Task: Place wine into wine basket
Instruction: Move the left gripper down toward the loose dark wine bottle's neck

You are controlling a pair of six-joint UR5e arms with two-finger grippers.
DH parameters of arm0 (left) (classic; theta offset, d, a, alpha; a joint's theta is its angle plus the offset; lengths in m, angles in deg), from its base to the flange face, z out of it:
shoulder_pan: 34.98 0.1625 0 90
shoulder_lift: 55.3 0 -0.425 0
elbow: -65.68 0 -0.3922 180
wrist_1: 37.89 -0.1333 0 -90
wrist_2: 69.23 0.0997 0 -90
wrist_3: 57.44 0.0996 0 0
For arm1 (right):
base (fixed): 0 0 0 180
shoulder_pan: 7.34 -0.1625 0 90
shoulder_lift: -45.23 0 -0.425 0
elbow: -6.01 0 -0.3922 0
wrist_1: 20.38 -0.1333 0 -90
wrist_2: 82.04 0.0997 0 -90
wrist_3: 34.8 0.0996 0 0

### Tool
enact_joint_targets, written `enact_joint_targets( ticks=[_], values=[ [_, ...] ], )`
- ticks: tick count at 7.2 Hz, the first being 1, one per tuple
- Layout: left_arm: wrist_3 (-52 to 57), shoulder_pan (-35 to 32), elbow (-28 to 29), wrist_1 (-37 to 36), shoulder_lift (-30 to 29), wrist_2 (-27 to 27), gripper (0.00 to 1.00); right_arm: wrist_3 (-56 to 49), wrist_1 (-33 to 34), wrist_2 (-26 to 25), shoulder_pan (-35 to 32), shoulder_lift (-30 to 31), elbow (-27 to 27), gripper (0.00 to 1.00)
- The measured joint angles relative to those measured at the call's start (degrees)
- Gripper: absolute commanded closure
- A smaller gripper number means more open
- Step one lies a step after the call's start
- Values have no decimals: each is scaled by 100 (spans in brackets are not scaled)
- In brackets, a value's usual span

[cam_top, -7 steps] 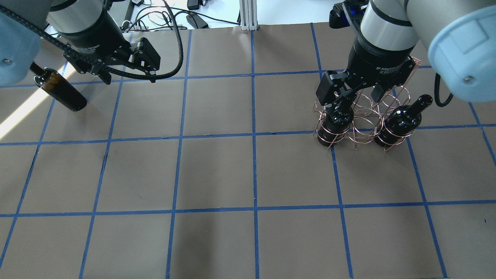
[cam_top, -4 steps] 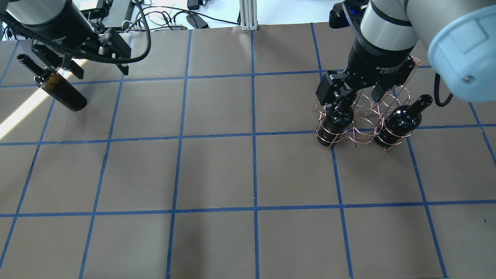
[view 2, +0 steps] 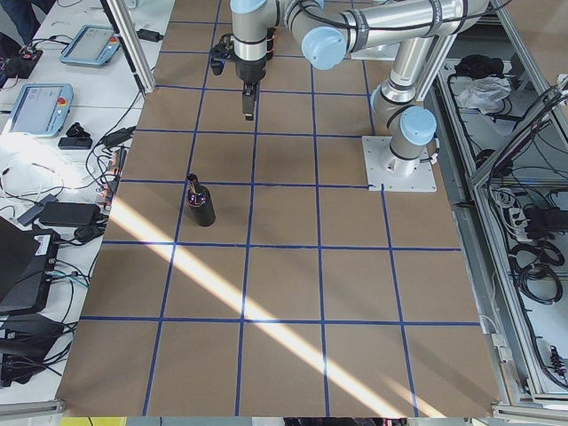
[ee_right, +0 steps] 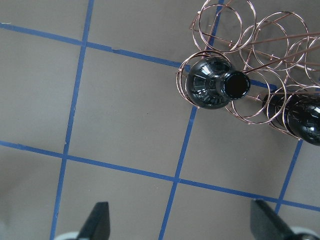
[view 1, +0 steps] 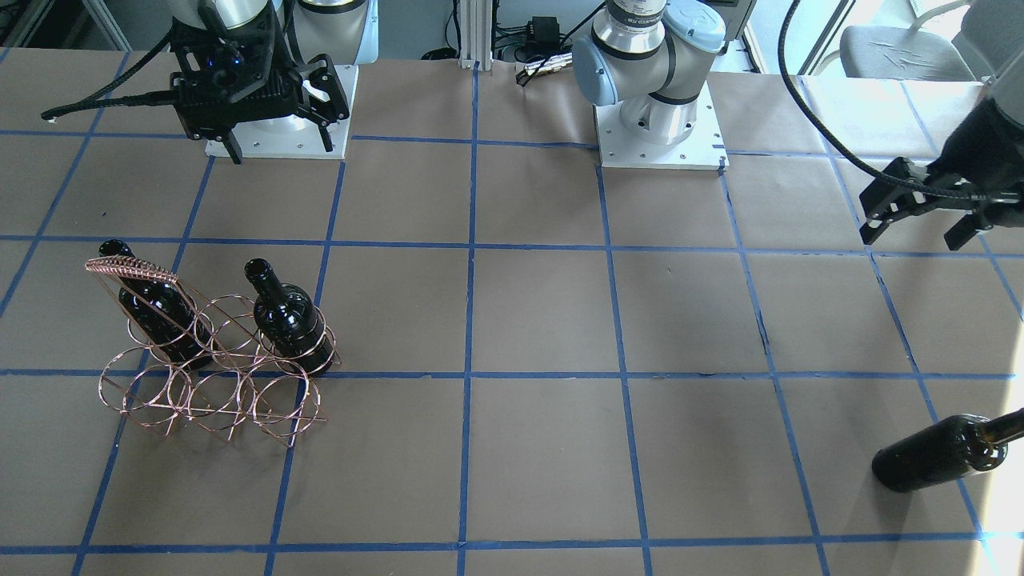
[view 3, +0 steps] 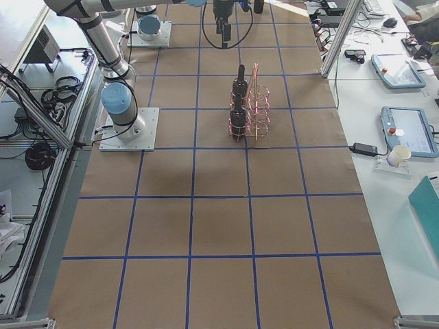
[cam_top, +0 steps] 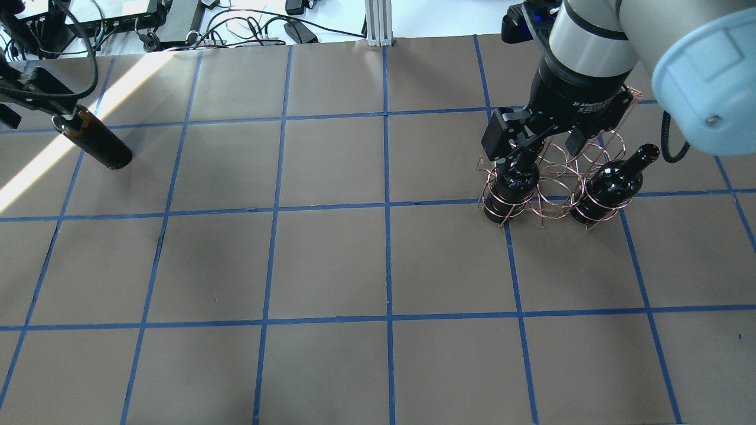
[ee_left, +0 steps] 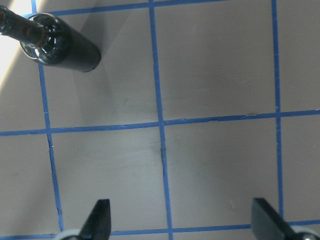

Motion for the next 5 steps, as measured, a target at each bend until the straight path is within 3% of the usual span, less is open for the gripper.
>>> enact_joint_targets(
  ticks=[2, 5],
  values=[
    [808, 537, 320, -581, -622, -48, 0, 0, 0, 0, 0, -1, 0, 0],
    [940, 626, 1295, -971, -1733, -376, 0, 0, 0, 0, 0, 0, 0, 0]
  ],
)
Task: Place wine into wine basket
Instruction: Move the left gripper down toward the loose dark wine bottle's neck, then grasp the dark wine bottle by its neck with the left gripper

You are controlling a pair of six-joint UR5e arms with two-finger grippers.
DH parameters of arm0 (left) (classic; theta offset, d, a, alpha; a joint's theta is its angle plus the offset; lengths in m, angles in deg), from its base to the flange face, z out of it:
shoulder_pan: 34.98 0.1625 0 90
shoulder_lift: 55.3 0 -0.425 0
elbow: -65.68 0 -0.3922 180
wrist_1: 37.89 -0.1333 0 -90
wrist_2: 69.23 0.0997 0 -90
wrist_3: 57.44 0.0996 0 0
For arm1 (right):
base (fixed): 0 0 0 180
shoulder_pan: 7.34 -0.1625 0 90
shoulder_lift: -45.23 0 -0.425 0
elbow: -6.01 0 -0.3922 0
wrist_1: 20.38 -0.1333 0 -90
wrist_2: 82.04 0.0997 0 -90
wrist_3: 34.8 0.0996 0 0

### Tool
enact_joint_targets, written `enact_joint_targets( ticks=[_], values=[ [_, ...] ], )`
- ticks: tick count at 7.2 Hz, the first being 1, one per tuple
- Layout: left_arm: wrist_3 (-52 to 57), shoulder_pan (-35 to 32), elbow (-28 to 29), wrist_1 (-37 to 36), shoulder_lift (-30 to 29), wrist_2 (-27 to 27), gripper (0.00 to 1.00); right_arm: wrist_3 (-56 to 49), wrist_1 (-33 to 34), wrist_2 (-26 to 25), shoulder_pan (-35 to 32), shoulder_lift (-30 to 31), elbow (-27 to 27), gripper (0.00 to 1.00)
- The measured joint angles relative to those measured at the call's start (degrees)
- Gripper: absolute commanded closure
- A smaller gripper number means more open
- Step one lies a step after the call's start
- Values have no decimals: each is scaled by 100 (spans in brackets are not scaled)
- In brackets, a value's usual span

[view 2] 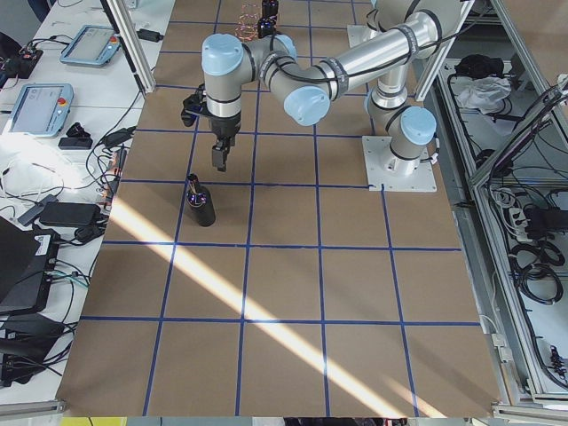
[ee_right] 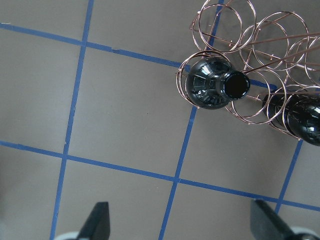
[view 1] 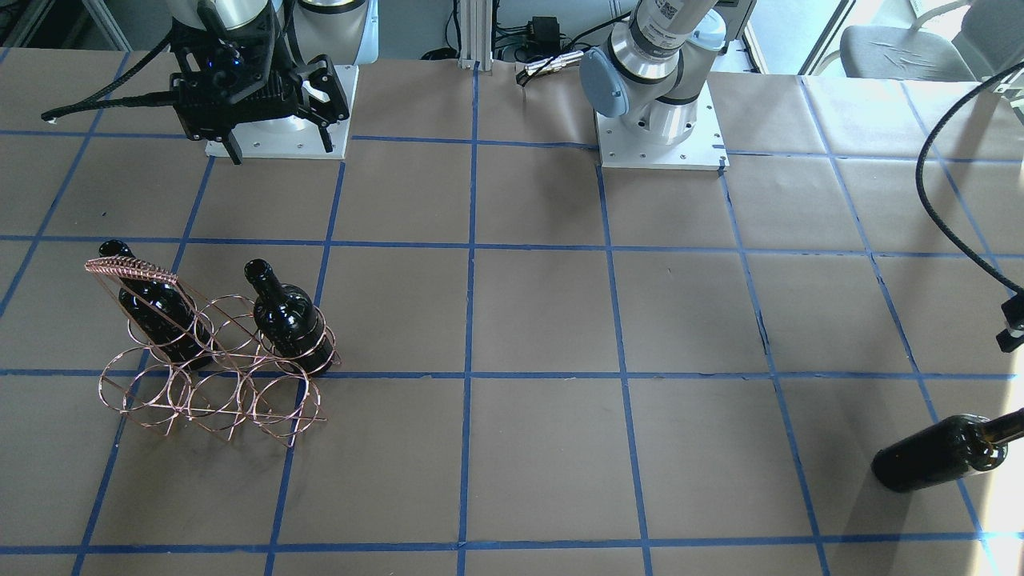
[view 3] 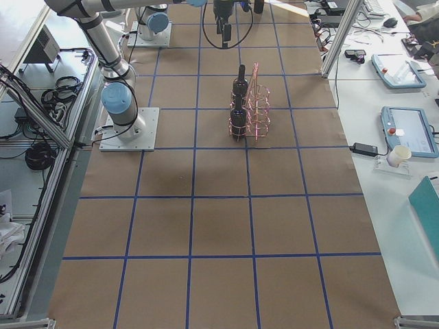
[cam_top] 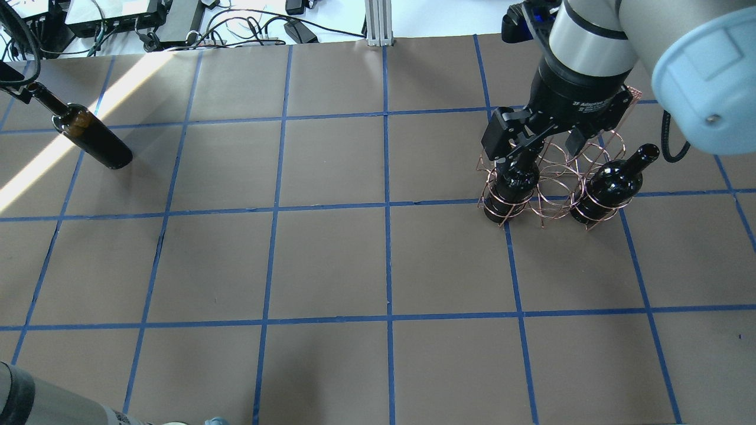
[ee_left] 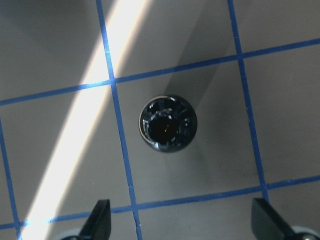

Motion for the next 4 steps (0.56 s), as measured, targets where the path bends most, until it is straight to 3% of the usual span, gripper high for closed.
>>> enact_joint_targets(
  ticks=[4],
  values=[
    [-30, 3, 163, -349, -671, -370, 0, -1, 0, 0, 0, 0, 0, 0]
  ],
)
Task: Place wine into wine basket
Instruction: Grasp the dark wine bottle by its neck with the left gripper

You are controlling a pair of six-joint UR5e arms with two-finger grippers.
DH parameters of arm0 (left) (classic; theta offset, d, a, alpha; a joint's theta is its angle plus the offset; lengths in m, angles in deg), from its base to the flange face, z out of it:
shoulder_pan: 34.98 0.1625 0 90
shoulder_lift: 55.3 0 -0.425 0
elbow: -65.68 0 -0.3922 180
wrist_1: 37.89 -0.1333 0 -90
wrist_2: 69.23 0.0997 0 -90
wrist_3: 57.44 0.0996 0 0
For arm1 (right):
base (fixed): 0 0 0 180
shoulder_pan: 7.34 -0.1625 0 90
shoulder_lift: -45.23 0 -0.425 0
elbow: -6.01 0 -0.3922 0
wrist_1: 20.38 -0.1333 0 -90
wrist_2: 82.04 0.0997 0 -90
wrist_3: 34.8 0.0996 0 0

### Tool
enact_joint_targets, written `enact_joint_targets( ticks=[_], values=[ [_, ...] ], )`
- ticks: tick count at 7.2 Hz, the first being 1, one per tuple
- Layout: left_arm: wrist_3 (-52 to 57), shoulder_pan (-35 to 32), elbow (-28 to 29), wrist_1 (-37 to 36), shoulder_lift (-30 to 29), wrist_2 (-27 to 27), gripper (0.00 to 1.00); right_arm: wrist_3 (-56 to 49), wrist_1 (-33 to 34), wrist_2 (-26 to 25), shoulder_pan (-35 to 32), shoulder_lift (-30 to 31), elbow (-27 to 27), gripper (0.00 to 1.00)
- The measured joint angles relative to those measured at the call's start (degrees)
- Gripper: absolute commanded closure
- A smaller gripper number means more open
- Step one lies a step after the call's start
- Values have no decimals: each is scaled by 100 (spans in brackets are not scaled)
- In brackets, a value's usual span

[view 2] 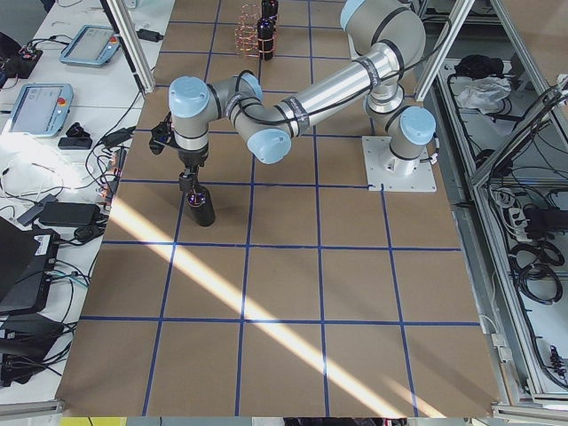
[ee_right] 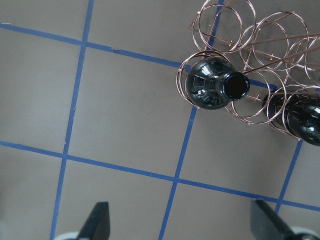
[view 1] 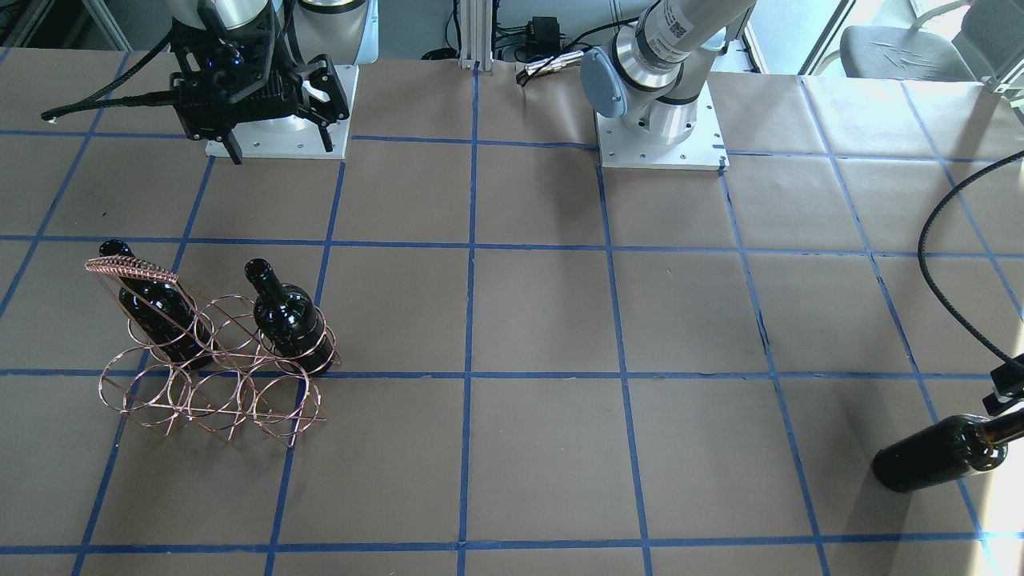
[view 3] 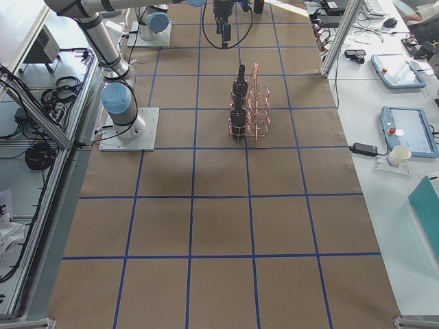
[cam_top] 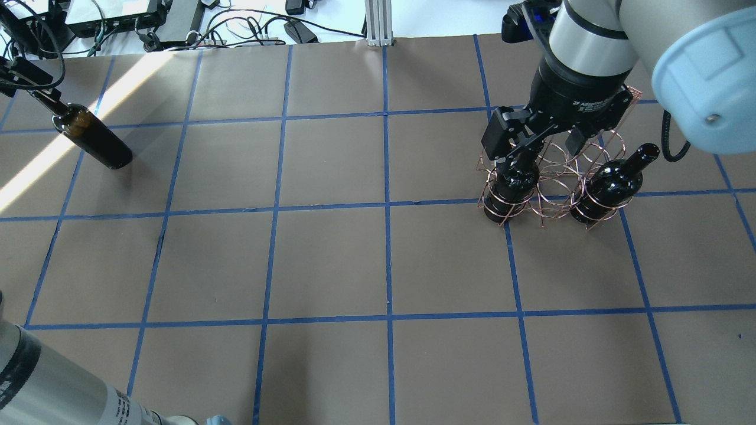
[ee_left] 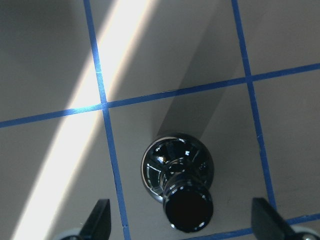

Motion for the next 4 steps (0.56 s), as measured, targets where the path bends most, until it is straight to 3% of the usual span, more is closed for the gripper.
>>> enact_joint_targets(
  ticks=[1, 3, 4],
  values=[
    [-3, -4, -6, -31, -64, -131, 15, 0, 0, 0, 0, 0, 0, 0],
    [34, -7, -13, -134, -133, -220, 71, 1, 0, 0, 0, 0, 0, 0],
    [54, -10, -16, -188, -145, -229, 90, 1, 0, -2, 0, 0, 0, 0]
  ],
)
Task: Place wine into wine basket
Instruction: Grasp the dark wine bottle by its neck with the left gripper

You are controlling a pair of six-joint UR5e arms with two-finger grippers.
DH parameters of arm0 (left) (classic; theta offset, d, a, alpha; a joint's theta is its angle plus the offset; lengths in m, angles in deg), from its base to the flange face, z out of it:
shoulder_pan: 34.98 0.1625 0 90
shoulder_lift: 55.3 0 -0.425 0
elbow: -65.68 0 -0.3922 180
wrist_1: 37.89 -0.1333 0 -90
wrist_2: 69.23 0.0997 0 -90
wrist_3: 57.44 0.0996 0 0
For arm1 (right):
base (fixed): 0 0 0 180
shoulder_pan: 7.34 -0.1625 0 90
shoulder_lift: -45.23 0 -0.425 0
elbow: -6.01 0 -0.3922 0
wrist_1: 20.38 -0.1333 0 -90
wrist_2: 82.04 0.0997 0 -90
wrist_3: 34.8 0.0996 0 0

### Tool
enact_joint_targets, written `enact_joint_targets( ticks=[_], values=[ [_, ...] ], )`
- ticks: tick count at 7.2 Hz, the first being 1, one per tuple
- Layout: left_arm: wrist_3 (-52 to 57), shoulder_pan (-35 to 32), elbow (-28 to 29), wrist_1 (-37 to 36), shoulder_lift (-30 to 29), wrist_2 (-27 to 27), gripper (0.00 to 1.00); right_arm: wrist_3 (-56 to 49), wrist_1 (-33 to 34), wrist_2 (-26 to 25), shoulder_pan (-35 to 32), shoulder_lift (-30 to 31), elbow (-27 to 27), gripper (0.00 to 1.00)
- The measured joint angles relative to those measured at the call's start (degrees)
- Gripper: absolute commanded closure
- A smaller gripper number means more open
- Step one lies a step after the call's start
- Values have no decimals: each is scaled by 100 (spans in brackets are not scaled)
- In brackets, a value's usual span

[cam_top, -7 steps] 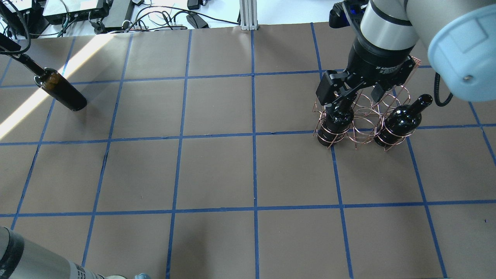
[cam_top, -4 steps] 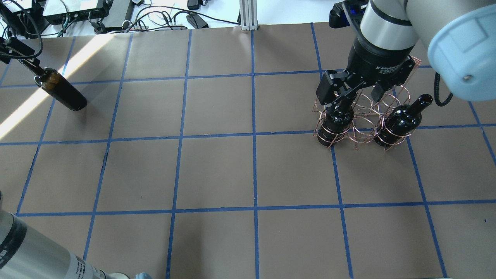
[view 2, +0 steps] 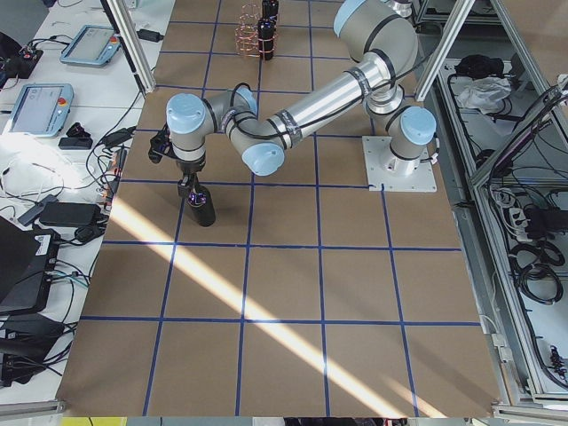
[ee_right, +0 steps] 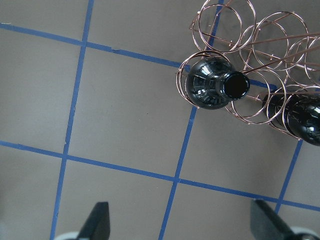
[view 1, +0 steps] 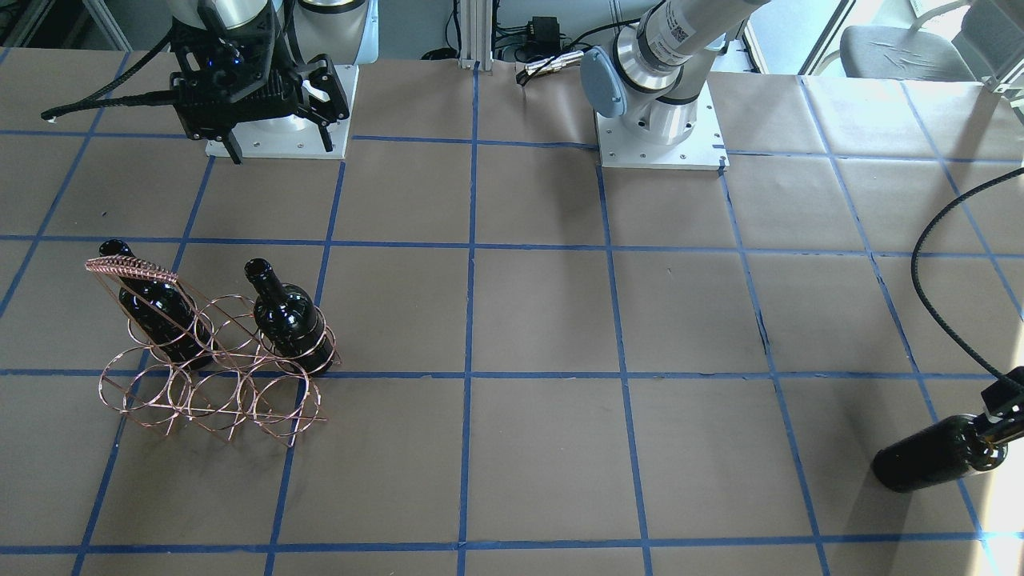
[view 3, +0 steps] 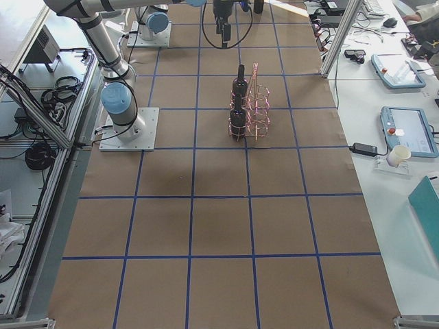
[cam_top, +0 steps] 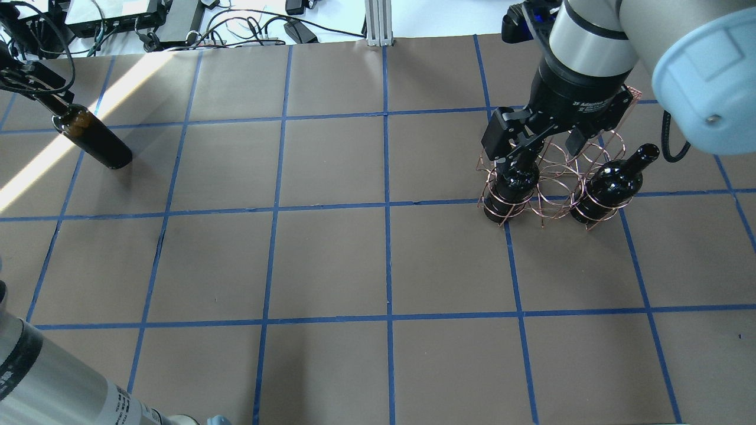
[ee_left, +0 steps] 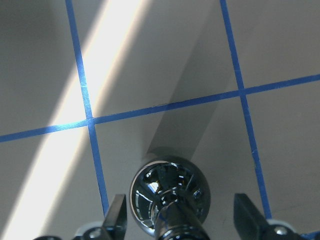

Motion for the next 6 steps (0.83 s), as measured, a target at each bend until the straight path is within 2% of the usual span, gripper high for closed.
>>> enact_joint_targets(
  ticks=[2, 6],
  values=[
    [21, -13, -5, -35, 3, -3, 99, -5, 0, -6, 0, 0, 0, 0],
    [-70, -278, -167, -2, 210, 70, 100, -6, 0, -9, 0, 0, 0, 0]
  ],
)
